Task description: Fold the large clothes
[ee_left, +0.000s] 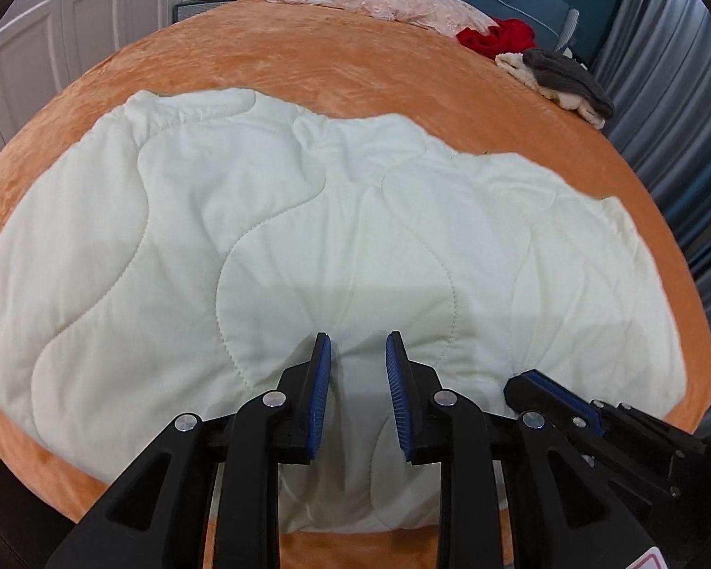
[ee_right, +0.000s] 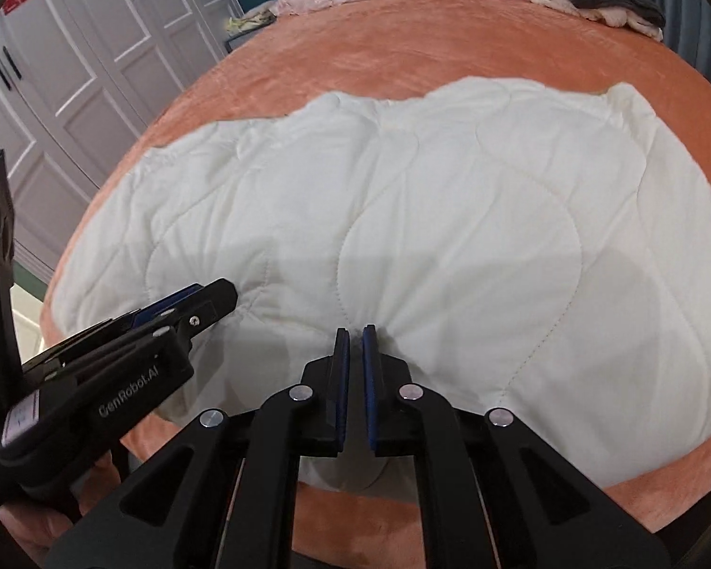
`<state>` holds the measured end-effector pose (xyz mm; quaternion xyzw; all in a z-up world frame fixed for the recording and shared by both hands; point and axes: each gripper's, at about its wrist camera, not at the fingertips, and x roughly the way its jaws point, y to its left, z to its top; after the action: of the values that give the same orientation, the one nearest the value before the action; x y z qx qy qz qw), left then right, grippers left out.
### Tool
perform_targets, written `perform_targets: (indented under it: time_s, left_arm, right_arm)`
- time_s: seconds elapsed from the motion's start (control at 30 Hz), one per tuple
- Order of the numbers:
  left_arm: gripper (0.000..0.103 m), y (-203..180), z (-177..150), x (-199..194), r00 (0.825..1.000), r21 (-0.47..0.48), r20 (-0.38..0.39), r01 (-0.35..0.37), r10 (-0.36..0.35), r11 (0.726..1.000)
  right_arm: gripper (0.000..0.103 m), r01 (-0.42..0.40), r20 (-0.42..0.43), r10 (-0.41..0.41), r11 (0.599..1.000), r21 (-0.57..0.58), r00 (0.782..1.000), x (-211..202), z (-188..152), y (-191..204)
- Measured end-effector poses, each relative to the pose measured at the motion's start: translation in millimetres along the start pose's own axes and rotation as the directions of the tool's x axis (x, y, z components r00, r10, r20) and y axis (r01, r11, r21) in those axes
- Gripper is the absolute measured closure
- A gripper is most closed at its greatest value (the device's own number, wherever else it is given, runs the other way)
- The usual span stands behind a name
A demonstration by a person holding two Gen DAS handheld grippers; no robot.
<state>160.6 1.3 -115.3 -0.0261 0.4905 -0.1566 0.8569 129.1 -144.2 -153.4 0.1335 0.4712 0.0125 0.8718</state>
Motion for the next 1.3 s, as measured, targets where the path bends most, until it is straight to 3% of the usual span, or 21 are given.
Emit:
perform_targets:
  time_s: [0.3,0.47,0.6,0.67,0.73,0.83,0.93,1.07,1.2,1.3]
  left_arm:
    - [0.079,-7,-8,20,0.997,0.05,0.027,-0.077,0.076,0.996]
    - [0.079,-3,-8,20,0.997,0.053,0.038,-0.075,0.073,0.996]
    - [0.079,15,-2,-7,0.999,-0.059,0.028,0.025,-0.024,0.998]
    - [0.079,34,-5,-37,0.996,-0.132,0.069,0.062,-0.053,0.989]
    - [0.067,56,-10,-62,0.993,-0.183,0.107,0.067,-0.048,0.981]
    - [0.055,102,-23,-90,0.991,-0.309,0.133,0.062,-0.022,0.949]
    - [0.053,149,-37,-95,0.993,-0.459,0.111,0.078,-0.03,0.885]
    - [0.053,193,-49,-75,0.989,-0.628,0.092,0.15,-0.118,0.763]
    - [0.051,204,-49,-60,0.971,-0.672,0.128,0.234,-0.201,0.703]
    - [0.042,204,-43,-48,0.958,-0.686,0.156,0.279,-0.239,0.671]
  right_arm:
    - [0.101,0.012,-0.006,-0.012,1.0,0.02,1.0,21,0,-2]
    - [0.101,0.011,-0.003,-0.011,1.0,0.022,1.0,23,1,-3]
    - [0.101,0.002,-0.016,-0.001,1.0,0.026,1.0,15,8,-3]
    - [0.096,-0.008,-0.008,0.008,1.0,0.027,1.0,1,12,1]
    - [0.096,-0.037,0.014,0.037,0.999,0.018,0.999,-11,14,9]
    - [0.096,-0.064,0.008,0.064,0.998,0.01,0.998,-15,14,21]
    - [0.096,-0.074,-0.014,0.074,0.997,0.009,0.997,-6,13,31]
    - [0.097,-0.052,-0.04,0.053,0.999,0.012,0.998,5,8,38]
    - [0.097,-0.028,-0.06,0.027,1.0,-0.004,0.998,12,6,40]
    - [0.099,-0.02,-0.069,0.02,1.0,-0.007,0.997,16,4,39]
